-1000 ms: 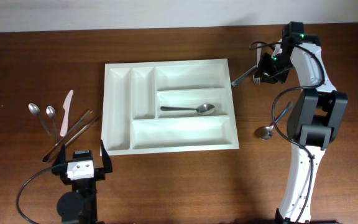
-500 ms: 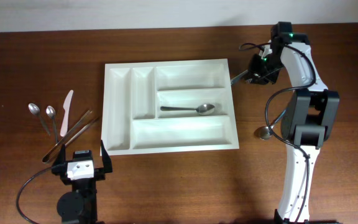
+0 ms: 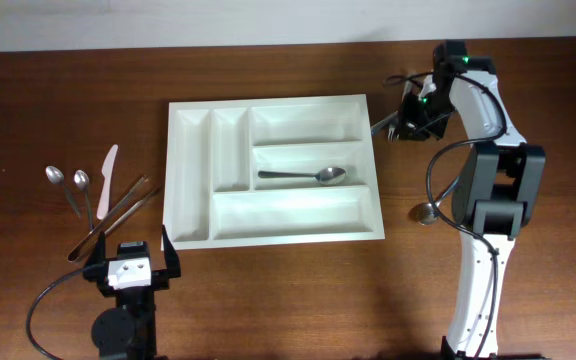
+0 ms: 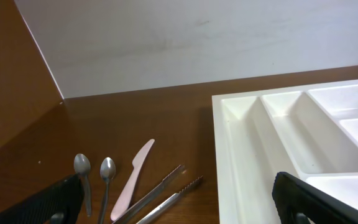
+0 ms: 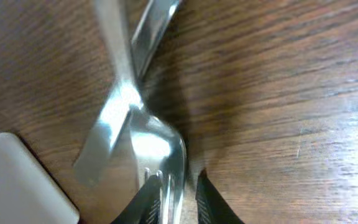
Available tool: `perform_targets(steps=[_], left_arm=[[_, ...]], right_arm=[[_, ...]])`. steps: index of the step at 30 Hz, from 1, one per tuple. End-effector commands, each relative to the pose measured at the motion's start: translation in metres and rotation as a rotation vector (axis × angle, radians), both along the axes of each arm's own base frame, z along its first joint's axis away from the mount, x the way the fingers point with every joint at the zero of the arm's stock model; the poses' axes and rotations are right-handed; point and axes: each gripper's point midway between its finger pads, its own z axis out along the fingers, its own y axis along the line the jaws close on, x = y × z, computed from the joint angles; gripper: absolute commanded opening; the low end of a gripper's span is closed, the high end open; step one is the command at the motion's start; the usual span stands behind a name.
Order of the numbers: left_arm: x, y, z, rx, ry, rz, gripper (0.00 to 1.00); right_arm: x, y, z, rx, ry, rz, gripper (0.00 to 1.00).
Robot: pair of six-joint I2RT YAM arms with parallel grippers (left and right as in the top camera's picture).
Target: Pack container
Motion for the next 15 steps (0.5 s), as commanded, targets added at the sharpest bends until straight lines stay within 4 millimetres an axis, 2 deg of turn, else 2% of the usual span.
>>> perform_targets(steps=[1,6,15], left_arm=[[-0.0002,0.0005,-0.0006,0.013,0.001,0.003,0.99],[-0.0002,0.0005,-0.0006,0.013,0.001,0.003,0.99],[-0.0002,0.0005,-0.0006,0.013,0.001,0.003,0.99]], right_arm=[[-0.0175,0.0003,-0.0193,-0.012,0.071,-0.005,0.19],[-0.0246,0.0009,-0.0277,-0.009,0.094,-0.005,0.19],[-0.0244,0.0046,-0.0267,0.01,0.093,-0.003,0.19]])
